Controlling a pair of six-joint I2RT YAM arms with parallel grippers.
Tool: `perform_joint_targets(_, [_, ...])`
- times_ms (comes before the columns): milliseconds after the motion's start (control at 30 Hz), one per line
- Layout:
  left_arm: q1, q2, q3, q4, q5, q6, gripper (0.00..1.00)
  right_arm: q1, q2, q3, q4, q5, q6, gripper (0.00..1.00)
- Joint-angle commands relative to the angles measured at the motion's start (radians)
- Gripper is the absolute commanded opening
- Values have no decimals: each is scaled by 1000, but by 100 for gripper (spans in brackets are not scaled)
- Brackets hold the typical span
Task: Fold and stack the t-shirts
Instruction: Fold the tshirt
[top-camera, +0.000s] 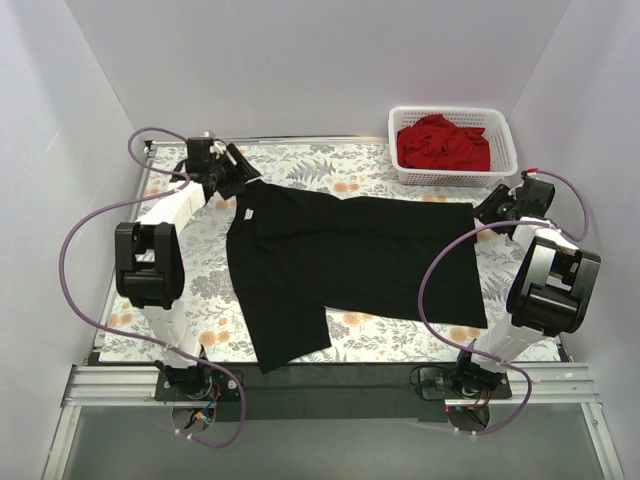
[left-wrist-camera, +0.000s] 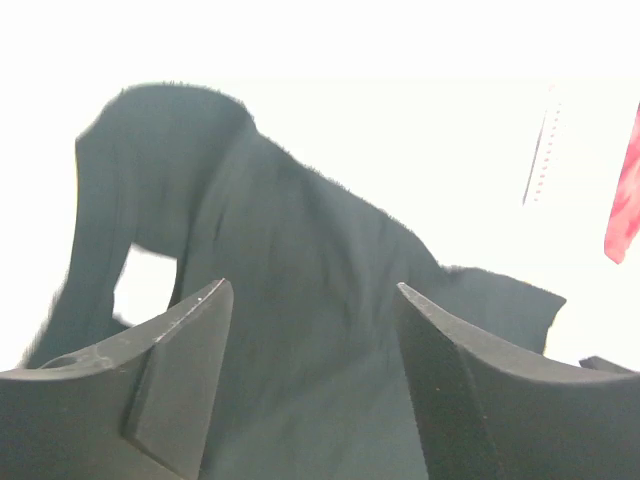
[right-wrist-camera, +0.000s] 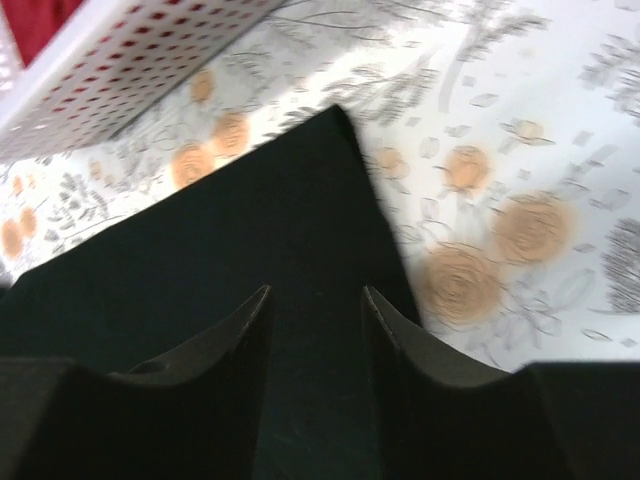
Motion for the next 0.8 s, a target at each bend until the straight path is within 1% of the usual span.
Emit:
perform_joint_targets(0, [7,118,136,-14,-56,85,60,45,18,46,67,-54,-28,41])
perform_joint_targets(67, [5,168,215,-16,-27,94,57,59,38,66,86,-86,-27,40])
perform_joint_targets(100, [5,211,236,-16,-20,103,57,71,59,72,89,-97,-27,40])
perform_joint_targets(200, [5,262,292,-20,-9,117,54,88,93,89,104,-119,-31,40])
perform_joint_targets(333, [5,325,326,-28,-26,140,53,93,121,94,115,-130,-34,40])
perform_joint_targets(433, [5,357,342,-28,-1,136,51,93,142,97,116,-133,-39,40])
perform_joint_targets(767, [-2,417,388,-11,16,119,46,93,228,114,121,-148,-50,40])
